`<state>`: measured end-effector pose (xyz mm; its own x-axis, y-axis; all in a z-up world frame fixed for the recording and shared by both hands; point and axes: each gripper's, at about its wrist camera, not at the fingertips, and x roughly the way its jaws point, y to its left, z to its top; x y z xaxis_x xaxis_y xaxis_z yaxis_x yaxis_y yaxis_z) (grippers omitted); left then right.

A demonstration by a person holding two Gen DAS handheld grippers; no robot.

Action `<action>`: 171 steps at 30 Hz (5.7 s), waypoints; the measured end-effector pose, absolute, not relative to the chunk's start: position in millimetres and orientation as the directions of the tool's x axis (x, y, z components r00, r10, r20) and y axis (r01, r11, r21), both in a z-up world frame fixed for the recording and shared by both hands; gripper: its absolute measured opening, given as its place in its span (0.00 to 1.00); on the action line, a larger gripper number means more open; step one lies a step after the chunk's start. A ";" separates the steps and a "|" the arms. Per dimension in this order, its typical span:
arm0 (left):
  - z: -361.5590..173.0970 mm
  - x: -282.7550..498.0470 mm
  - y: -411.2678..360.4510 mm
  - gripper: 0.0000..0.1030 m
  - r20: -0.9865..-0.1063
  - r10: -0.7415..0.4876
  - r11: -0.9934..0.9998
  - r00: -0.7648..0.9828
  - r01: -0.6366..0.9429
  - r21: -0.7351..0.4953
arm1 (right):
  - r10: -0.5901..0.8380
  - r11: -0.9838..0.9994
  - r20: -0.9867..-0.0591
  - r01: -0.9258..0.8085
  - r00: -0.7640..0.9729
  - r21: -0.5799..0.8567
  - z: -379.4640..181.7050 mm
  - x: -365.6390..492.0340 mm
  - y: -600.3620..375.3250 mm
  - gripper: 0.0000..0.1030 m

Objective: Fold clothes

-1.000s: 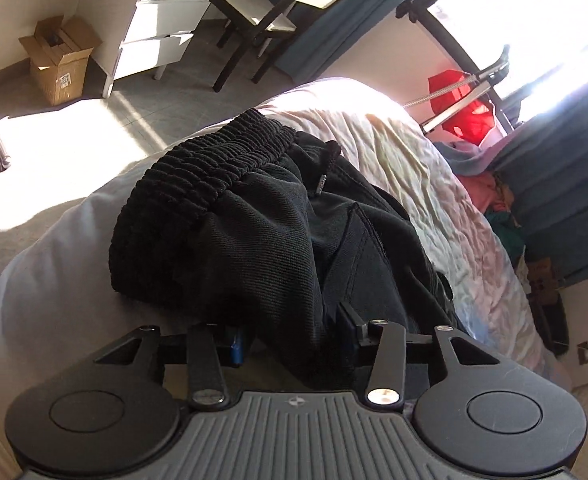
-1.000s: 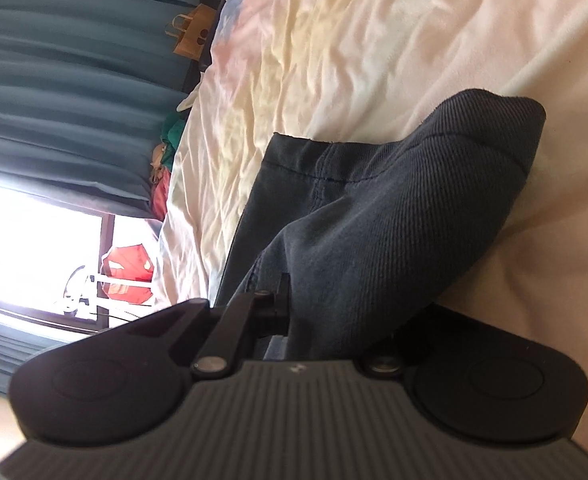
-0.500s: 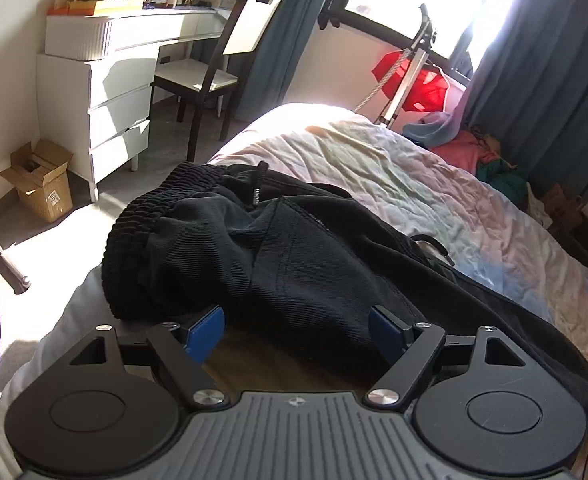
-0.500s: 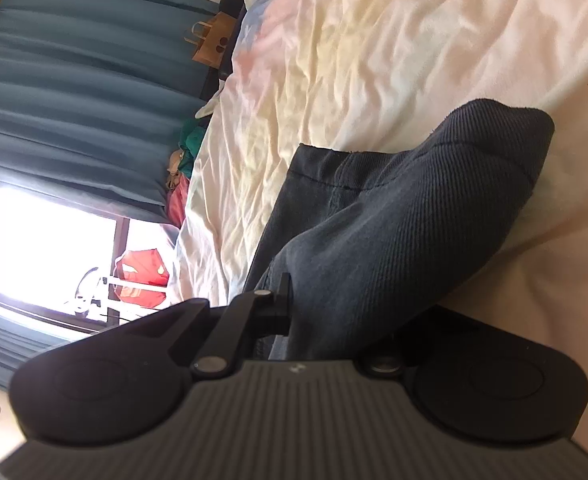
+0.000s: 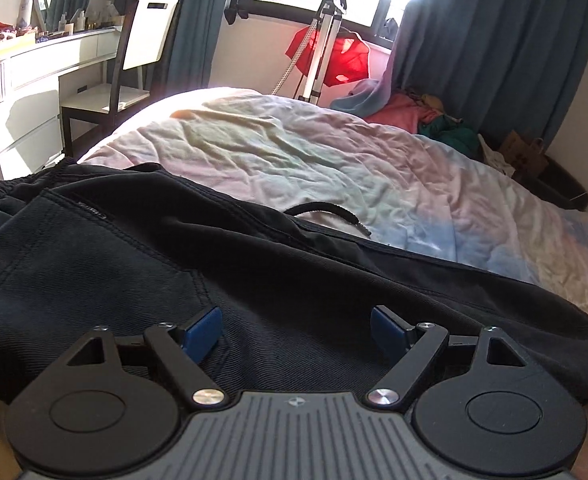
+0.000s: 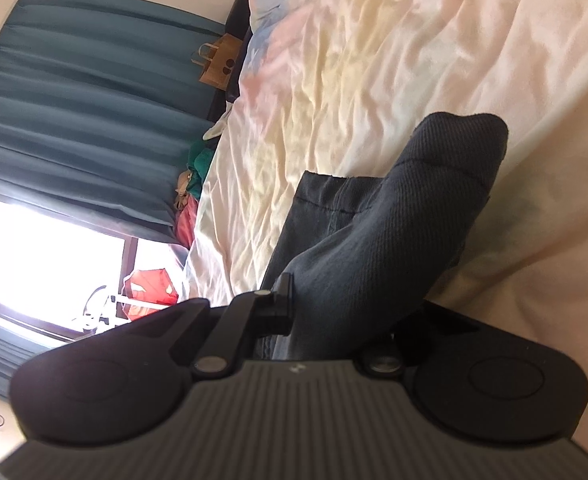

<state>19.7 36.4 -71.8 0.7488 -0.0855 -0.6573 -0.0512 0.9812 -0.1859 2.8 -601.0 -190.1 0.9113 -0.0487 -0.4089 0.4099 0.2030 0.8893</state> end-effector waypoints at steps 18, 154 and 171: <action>-128.9 28.8 -1.1 0.90 -0.670 0.040 0.999 0.741 -0.014 0.044 | 0.037 0.115 -0.402 0.395 0.915 0.911 -218.7 19.2 -610.5 0.35; -47.7 -6.0 227.7 0.23 -0.487 0.279 0.713 0.827 -0.519 -0.472 | 0.250 0.968 -0.618 -0.185 0.745 0.168 -135.4 7.1 -238.1 0.65; 55.8 22.2 -137.6 0.19 -0.063 0.210 0.978 0.976 -0.210 0.015 | 0.036 0.836 -0.550 0.277 0.834 0.474 -107.7 -4.2 -387.7 0.66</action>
<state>22.2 -137.6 55.8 0.9756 0.2102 -0.0629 -0.2097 0.9777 0.0146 -4.2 -387.7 -107.7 0.8341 0.0358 -0.5505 0.2770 0.8358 0.4741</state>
